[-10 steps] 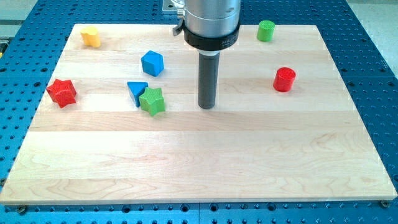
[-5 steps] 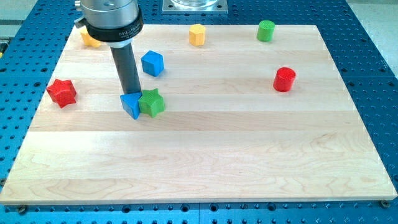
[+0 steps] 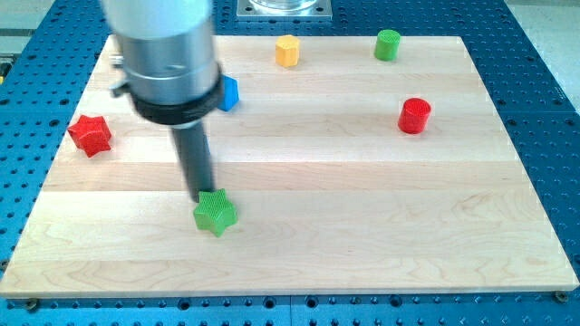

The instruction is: Place the green star towards the bottom left corner of the board

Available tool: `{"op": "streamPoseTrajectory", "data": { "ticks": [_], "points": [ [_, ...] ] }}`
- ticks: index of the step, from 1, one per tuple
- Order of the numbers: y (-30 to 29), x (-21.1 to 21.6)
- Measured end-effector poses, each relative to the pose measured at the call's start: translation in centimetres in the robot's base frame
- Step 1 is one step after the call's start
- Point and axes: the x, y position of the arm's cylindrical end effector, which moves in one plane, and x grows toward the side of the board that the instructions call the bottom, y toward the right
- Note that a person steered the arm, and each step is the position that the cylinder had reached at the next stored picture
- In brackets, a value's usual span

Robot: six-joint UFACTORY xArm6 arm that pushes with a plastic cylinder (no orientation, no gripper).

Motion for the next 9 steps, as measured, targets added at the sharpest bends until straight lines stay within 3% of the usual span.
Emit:
{"op": "streamPoseTrajectory", "data": {
  "ticks": [1, 2, 3, 4, 5, 6, 7, 8, 9],
  "points": [
    [8.2, -0.2],
    [6.7, 2.2],
    [-0.9, 2.2],
    [-2.7, 2.2],
    [5.0, 3.5],
    [-1.2, 5.8],
    [-6.3, 5.8],
    [-4.8, 3.9],
    [-6.8, 2.0]
  ]
}}
